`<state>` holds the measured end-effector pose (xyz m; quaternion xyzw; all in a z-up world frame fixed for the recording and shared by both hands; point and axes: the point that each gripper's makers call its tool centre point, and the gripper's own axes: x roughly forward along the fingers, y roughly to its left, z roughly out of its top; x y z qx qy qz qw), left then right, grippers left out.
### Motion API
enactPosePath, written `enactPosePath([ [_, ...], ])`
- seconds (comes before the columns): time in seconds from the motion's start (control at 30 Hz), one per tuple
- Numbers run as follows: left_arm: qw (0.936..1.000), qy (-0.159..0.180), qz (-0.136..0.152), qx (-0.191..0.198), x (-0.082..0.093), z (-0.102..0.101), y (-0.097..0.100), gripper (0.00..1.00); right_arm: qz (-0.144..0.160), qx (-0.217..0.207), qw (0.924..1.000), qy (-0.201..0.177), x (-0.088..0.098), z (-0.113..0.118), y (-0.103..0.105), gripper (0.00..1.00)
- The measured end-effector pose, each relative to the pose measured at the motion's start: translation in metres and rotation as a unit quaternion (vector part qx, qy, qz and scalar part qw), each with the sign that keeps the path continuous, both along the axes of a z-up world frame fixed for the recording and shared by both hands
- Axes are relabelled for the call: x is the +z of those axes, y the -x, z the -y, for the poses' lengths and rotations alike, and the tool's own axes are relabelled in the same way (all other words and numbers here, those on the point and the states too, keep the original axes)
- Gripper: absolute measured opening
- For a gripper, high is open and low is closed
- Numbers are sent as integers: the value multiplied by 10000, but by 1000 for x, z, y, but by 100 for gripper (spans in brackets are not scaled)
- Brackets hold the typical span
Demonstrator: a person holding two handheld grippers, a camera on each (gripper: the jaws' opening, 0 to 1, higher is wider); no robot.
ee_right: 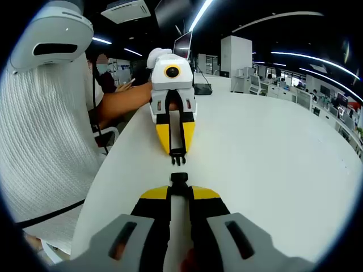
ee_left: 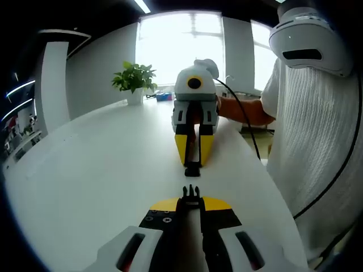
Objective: Snap the two parts of the plastic buckle together until the buckle closes and remains connected.
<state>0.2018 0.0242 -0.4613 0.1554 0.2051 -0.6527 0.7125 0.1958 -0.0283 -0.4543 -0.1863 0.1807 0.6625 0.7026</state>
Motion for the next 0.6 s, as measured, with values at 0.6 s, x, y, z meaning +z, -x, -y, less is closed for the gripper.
enactPosePath([
  [0.6, 9999, 55, 19, -100, -1, 9, 0, 12, -4, 69, 10000, -42, 0, 1, -10, 13],
])
